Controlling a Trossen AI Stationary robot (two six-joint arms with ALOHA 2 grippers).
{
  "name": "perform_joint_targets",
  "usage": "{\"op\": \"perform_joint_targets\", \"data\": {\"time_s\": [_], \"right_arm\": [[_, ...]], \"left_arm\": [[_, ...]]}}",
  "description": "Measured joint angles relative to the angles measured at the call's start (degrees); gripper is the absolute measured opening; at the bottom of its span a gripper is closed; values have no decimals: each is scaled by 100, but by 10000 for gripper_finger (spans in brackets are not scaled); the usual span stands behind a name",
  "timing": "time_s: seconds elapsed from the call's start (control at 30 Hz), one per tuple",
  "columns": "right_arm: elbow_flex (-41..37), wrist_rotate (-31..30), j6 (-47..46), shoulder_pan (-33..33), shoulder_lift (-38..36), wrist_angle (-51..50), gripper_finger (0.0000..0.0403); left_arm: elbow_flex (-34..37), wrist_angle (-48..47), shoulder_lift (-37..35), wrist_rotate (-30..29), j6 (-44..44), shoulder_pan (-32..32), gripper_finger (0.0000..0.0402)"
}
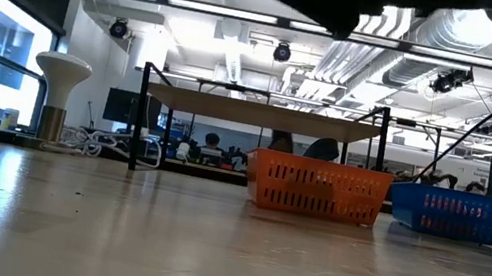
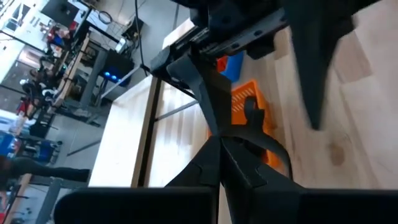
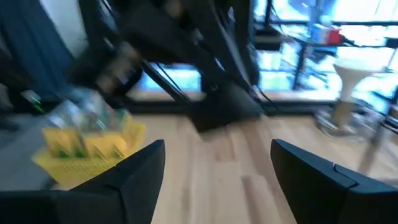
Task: Pick & Place Office Desk Supplies
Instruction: Put the rubberband into the orange bin
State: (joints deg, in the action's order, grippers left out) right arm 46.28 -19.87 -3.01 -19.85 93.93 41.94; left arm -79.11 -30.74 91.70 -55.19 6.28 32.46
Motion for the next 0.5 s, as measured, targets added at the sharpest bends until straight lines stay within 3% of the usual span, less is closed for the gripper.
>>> {"op": "perform_joint_targets", "data": {"time_s": [0.17, 0.37, 0.5], "right_arm": [[2, 635, -321, 173, 48, 305, 280], [2, 682, -622, 324, 46, 332, 277], [2, 750, -609, 319, 47, 210, 251]], "left_arm": [[4, 197, 21, 112, 94, -218, 0], [7, 549, 269, 175, 530, -393, 0], [13, 616, 389, 165, 683, -427, 0]]}}
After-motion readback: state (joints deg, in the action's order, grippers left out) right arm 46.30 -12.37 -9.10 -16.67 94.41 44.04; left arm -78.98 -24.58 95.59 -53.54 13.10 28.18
